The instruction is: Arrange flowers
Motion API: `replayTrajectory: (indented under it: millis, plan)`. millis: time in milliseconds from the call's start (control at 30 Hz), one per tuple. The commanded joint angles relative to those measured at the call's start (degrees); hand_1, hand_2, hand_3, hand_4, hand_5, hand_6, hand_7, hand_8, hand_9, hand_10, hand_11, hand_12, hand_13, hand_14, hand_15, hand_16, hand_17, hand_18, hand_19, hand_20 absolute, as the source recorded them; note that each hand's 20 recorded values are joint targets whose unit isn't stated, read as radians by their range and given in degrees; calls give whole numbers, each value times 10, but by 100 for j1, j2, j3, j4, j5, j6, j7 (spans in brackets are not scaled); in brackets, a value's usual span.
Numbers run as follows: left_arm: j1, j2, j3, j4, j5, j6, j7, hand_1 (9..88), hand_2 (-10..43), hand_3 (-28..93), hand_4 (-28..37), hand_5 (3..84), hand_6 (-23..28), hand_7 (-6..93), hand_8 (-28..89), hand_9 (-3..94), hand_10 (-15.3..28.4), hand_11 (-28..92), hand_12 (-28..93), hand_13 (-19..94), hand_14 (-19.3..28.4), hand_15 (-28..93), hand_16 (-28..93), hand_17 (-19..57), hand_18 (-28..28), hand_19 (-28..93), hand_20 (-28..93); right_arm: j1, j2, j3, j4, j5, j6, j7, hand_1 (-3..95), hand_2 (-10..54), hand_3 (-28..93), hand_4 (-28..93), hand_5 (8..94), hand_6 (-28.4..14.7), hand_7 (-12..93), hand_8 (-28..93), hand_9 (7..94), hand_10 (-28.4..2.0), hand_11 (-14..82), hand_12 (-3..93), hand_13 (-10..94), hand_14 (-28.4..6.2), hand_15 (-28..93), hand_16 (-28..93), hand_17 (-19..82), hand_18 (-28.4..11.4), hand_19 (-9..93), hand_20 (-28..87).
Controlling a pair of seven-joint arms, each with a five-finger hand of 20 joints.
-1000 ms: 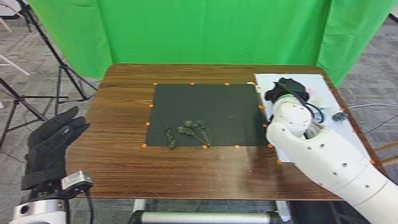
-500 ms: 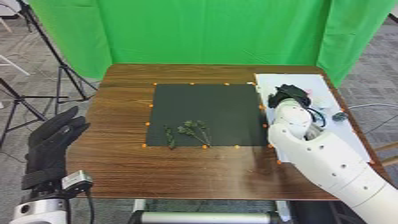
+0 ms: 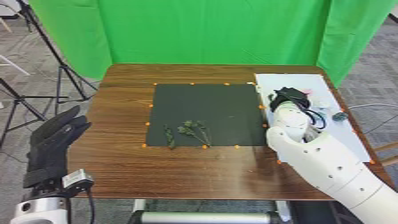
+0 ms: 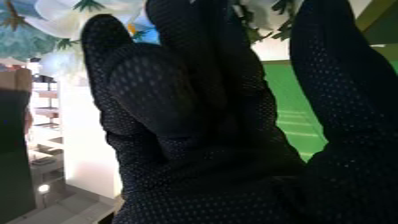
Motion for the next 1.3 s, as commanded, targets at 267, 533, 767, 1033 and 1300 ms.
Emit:
replayTrajectory:
  millis: [267,533,767,1033,1300]
  plan:
    - [36,-124,-42,2,93,-88,-87,264,43,838,-171,409,101,178,-111,370,199,376,79,254,271,627,-161,-90,218,577,21,-102,21,-177,211,-206,193,55,536,-94,715,-282,849,-27,227,110,916,-108,281,227,905,-46,618,191,536,-149,930,-283]
    - [179,37,-38,-36,-88,54,95,264,44,838,-172,409,101,179,-111,371,200,376,78,253,271,627,-161,-90,218,578,21,21,199,-319,26,-289,760,-20,530,-95,740,-282,865,-27,223,135,931,-103,302,225,925,-35,618,197,543,-149,932,-261]
    - [218,117,-39,-50,-141,113,159,265,45,837,-173,409,101,179,-112,371,200,376,78,254,271,626,-161,-90,218,578,21,222,273,-435,-131,-292,1038,-80,527,-95,753,-282,872,-27,222,146,936,-101,311,226,931,-31,618,201,546,-150,932,-237]
    - [281,172,-51,-62,-208,175,259,265,45,837,-173,408,101,179,-112,371,200,376,78,253,271,626,-161,-90,218,578,20,381,331,-573,-388,-344,1295,-176,525,-95,760,-282,876,-28,218,152,937,-98,315,227,936,-30,617,203,545,-152,932,-216]
    - [470,131,-233,-131,-144,175,208,264,44,837,-172,408,101,180,-112,371,199,377,78,254,270,626,-161,-90,218,578,20,-382,143,38,-1199,-422,1235,-220,524,-95,763,-278,881,-28,214,159,937,-98,323,222,937,-30,623,201,546,-154,932,-201]
